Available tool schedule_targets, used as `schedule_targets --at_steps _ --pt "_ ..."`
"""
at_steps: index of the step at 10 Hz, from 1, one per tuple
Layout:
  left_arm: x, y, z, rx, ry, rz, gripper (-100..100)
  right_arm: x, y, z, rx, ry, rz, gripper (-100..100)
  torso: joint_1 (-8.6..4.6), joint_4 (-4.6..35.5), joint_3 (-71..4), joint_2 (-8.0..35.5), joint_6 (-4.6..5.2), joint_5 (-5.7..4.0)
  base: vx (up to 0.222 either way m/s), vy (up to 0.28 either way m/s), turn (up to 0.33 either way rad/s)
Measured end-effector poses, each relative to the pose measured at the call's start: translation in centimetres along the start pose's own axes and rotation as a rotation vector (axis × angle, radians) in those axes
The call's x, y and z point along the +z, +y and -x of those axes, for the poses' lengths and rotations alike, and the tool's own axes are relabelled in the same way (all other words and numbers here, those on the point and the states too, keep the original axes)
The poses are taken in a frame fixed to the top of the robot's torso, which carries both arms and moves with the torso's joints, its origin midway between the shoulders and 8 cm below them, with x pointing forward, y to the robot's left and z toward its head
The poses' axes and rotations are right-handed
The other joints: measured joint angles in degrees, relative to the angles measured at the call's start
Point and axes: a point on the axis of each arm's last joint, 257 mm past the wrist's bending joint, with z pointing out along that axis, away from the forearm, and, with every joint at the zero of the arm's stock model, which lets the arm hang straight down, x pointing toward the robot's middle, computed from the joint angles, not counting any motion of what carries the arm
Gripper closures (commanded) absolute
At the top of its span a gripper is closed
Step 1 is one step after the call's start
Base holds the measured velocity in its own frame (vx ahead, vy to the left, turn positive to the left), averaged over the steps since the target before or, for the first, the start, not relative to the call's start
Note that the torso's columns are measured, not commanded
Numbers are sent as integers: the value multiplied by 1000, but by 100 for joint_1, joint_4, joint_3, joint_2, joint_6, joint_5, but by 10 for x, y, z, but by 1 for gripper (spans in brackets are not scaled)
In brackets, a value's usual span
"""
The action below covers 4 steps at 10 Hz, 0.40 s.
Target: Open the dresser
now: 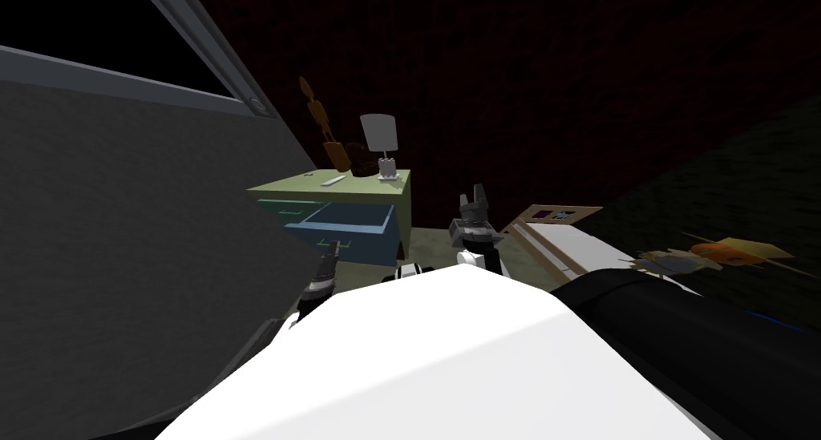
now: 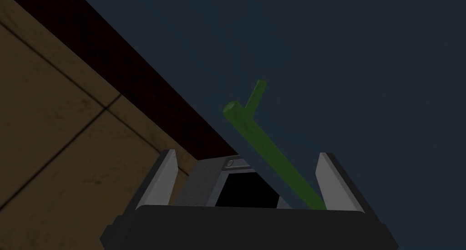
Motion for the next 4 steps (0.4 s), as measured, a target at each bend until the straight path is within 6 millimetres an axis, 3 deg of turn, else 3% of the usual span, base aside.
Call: schedule_targets --at_steps 4 --pt "-2 3 -1 -1 1 10 0 0 0 0 0 0 0 0 6 -13 -9 -18 -1 9 0 0 0"
